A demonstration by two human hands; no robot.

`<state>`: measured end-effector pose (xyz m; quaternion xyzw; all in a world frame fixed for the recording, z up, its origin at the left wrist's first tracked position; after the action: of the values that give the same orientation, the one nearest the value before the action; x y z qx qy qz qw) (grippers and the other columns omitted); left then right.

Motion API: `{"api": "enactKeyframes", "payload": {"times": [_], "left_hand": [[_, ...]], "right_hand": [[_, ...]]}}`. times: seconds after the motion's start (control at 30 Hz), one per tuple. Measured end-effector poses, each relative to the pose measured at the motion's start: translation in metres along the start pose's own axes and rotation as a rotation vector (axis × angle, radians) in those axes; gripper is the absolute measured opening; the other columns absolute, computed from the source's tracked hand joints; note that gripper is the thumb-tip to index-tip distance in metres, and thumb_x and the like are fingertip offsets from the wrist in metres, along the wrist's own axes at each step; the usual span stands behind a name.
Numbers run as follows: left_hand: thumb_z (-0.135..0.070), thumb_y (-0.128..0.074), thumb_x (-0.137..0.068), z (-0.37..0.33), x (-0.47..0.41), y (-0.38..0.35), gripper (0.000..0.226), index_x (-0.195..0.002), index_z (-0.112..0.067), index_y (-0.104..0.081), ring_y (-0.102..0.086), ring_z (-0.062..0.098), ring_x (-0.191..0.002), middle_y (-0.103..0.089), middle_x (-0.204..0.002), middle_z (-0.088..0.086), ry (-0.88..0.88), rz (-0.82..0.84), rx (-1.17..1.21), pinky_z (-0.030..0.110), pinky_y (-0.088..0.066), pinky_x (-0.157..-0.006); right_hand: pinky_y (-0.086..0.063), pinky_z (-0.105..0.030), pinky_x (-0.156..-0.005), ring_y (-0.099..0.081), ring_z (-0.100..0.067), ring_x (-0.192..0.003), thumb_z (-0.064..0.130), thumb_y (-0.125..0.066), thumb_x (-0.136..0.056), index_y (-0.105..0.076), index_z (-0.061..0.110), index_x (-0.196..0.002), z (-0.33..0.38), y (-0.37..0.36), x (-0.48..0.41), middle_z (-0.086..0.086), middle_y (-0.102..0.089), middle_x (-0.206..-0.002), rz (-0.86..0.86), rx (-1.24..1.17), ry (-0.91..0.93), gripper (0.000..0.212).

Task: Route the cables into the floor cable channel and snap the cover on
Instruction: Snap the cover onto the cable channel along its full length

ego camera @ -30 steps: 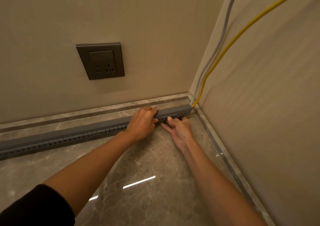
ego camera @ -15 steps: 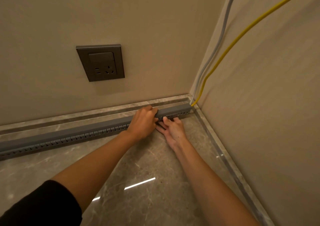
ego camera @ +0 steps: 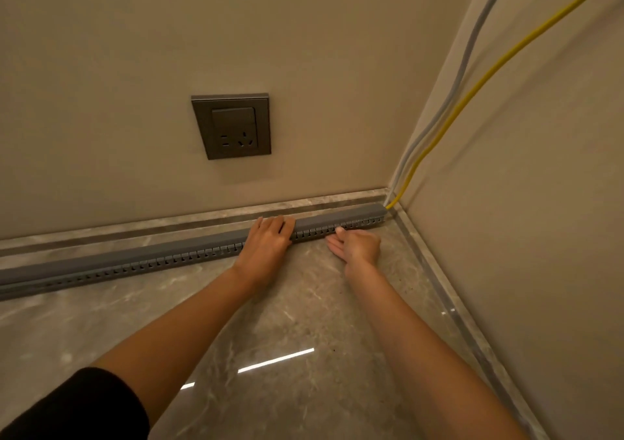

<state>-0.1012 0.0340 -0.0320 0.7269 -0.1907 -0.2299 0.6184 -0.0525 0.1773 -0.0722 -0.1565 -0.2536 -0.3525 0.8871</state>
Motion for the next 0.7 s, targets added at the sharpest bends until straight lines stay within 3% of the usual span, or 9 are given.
{"api": "enactKeyframes", "payload": {"times": [0.07, 0.13, 0.23, 0.3, 0.4, 0.53, 0.7], "left_hand": [[-0.003, -0.045, -0.093, 0.004, 0.004, 0.001, 0.054, -0.143, -0.004, -0.024, -0.031, 0.030, -0.136, -0.036, -0.145, 0.016, 0.006, 0.011, 0.010, 0.040, -0.012, -0.119], [0.003, -0.046, -0.089, 0.005, 0.004, 0.001, 0.057, -0.142, -0.001, -0.026, -0.034, 0.032, -0.134, -0.037, -0.143, 0.018, -0.016, 0.016, 0.039, 0.038, -0.018, -0.118], [0.001, -0.048, -0.090, 0.022, 0.012, 0.001, 0.055, -0.141, -0.001, -0.028, -0.039, 0.033, -0.130, -0.040, -0.142, 0.020, 0.031, 0.067, 0.017, 0.037, -0.030, -0.111], [-0.008, -0.048, -0.092, 0.046, 0.023, 0.004, 0.051, -0.139, -0.005, -0.028, -0.040, 0.033, -0.128, -0.042, -0.141, 0.017, 0.144, 0.129, -0.071, 0.038, -0.032, -0.108], [-0.020, -0.043, -0.095, 0.082, 0.048, 0.014, 0.043, -0.136, -0.008, -0.033, -0.043, 0.033, -0.126, -0.046, -0.137, 0.015, 0.278, 0.171, -0.110, 0.040, -0.033, -0.105], [-0.022, -0.042, -0.096, 0.122, 0.079, 0.028, 0.038, -0.132, -0.009, -0.039, -0.046, 0.032, -0.123, -0.050, -0.133, 0.015, 0.334, 0.192, -0.150, 0.040, -0.036, -0.101], [-0.020, -0.044, -0.094, 0.163, 0.111, 0.046, 0.030, -0.121, -0.006, -0.048, -0.051, 0.033, -0.116, -0.054, -0.125, 0.016, 0.348, 0.189, -0.141, 0.041, -0.042, -0.093]], "right_hand": [[-0.055, -0.033, -0.081, -0.067, -0.030, -0.080, -0.007, -0.054, -0.087, -0.058, -0.015, -0.107, 0.003, -0.001, 0.003, -0.030, -0.067, -0.102, -0.018, 0.078, 0.037, 0.021], [-0.056, -0.036, -0.080, -0.062, -0.026, -0.068, -0.009, -0.053, -0.086, -0.063, -0.013, -0.096, 0.004, -0.003, 0.006, -0.022, -0.066, -0.081, -0.024, 0.153, 0.069, 0.015], [-0.056, -0.044, -0.087, -0.066, -0.030, -0.080, -0.002, -0.058, -0.080, -0.067, 0.004, -0.069, 0.008, -0.010, 0.017, -0.013, -0.064, -0.073, -0.058, 0.390, 0.173, 0.016], [-0.054, -0.041, -0.087, -0.065, -0.035, -0.094, -0.001, -0.055, -0.079, -0.072, 0.002, -0.079, 0.013, -0.016, 0.031, -0.016, -0.071, -0.087, -0.090, 0.521, 0.265, 0.017], [-0.050, -0.037, -0.087, -0.062, -0.034, -0.100, -0.003, -0.049, -0.083, -0.070, 0.002, -0.092, 0.017, -0.038, 0.055, -0.017, -0.071, -0.103, -0.048, 0.671, 0.414, 0.023], [-0.047, -0.035, -0.092, -0.057, -0.026, -0.108, 0.002, -0.052, -0.088, -0.063, 0.005, -0.106, 0.012, -0.097, 0.098, -0.012, -0.063, -0.115, 0.163, 0.924, 0.701, 0.022], [-0.032, -0.031, -0.107, -0.041, -0.023, -0.130, 0.007, -0.048, -0.093, -0.051, 0.008, -0.130, -0.026, -0.173, 0.151, -0.009, -0.049, -0.138, 0.430, 1.266, 0.914, 0.037]]}}
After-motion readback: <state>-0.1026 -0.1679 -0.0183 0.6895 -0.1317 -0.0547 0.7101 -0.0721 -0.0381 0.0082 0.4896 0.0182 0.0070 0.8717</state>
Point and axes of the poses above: each hand's wrist, its own x-axis away from the middle knuckle, its own y-axis out of the back of the hand, z = x × y, the point moved 9 cm from there along -x, towards the middle knuckle
